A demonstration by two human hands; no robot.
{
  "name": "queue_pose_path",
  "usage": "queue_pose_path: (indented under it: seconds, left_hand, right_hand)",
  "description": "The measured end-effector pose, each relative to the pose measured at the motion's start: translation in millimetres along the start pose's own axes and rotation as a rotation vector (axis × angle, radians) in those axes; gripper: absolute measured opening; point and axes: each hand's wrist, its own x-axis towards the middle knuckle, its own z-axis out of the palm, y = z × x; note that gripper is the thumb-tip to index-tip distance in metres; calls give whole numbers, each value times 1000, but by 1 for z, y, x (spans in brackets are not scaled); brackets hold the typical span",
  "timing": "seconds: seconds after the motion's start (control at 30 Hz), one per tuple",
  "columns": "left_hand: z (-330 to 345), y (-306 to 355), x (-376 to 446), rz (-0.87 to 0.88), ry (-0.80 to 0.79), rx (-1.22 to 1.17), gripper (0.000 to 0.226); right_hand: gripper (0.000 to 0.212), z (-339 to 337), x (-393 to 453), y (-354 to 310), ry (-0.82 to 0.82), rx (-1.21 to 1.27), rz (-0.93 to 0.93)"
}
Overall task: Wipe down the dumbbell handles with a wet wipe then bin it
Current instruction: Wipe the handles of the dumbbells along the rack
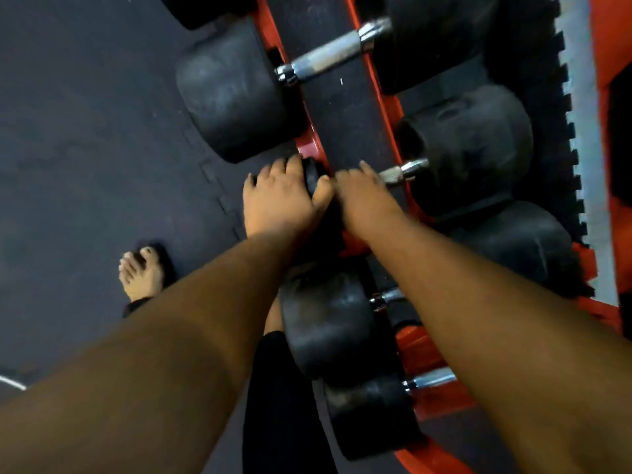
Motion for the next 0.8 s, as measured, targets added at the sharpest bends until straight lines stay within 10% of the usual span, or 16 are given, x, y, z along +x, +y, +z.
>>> queue_pose_path:
  seconds: [0.27,0.5,0.7,0.8]
  left_hand:
    - [2,-3,2,44,100,3,68]
    - [3,-3,5,57,117,-1,69]
    - [3,-4,3,51,114,3,71]
    - [4,-4,3,53,119,4,70]
  right_hand:
    - [54,43,-33,-4,210,-241,88]
    - [17,-31,19,9,-180,-50,-21]
    - [35,34,-23,3,307,-198,88]
    - [17,-6,1,4,47,-52,65]
